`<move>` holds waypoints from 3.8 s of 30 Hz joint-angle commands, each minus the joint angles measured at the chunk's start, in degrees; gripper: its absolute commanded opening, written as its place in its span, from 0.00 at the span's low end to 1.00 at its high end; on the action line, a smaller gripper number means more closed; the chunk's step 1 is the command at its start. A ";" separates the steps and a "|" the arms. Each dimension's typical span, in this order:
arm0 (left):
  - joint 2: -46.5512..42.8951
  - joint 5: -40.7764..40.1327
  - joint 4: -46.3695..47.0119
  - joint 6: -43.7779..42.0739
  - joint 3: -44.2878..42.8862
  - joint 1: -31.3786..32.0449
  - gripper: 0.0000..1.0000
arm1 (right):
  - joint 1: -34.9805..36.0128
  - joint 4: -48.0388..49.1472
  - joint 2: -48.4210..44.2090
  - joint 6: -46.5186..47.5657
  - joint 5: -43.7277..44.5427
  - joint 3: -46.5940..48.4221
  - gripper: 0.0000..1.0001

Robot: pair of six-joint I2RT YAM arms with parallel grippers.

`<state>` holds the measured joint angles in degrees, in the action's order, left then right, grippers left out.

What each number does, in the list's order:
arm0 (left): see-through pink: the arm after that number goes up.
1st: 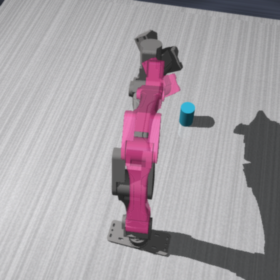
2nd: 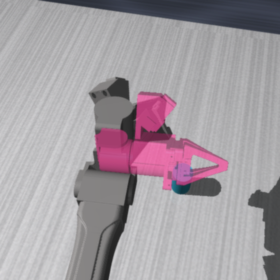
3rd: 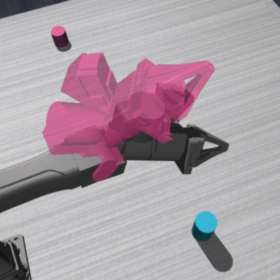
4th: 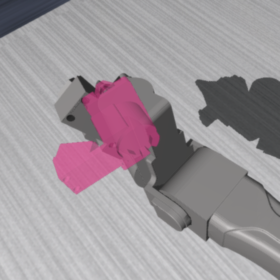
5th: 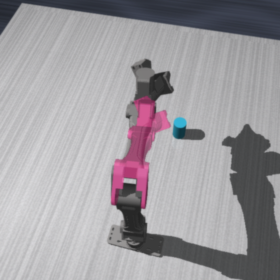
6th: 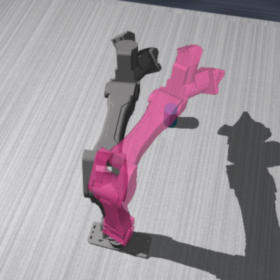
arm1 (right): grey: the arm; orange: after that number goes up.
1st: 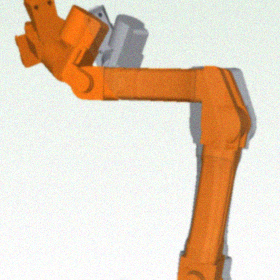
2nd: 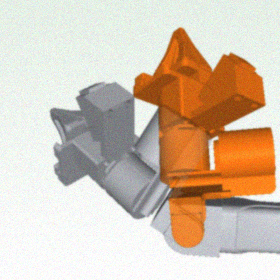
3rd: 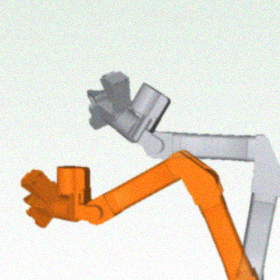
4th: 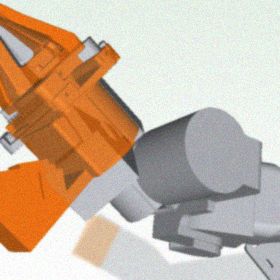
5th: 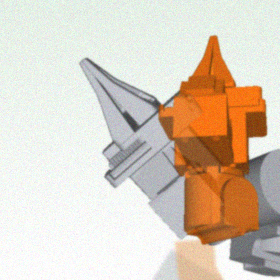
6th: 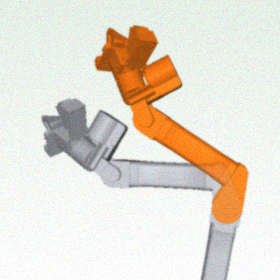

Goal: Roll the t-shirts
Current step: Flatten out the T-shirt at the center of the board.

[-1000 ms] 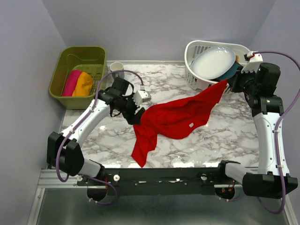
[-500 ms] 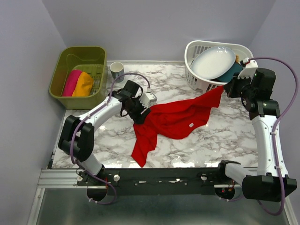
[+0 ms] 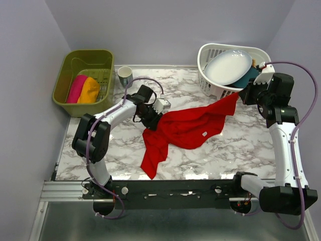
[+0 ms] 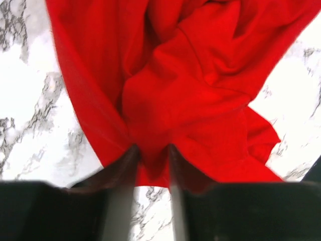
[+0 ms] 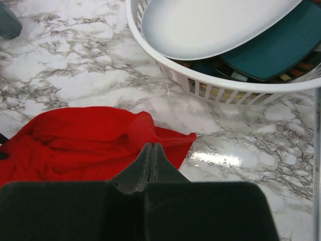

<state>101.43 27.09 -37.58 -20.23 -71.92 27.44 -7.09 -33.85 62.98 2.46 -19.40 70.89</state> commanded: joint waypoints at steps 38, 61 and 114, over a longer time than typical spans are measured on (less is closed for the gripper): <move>-2.64 3.96 -5.77 4.89 -11.65 9.99 0.73 | -0.29 3.44 2.15 -0.88 -2.84 -1.02 0.01; 12.21 -23.40 -1.26 14.96 -20.89 22.66 0.60 | -0.20 4.58 2.23 0.44 -1.08 -2.78 0.00; -9.13 12.89 -49.34 -21.70 -43.51 1.39 0.00 | -0.38 -4.29 -2.24 -0.27 -8.02 16.30 0.00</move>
<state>96.75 32.86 -73.19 -37.43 -122.26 29.02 -7.09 -32.64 63.79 1.54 -23.35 87.66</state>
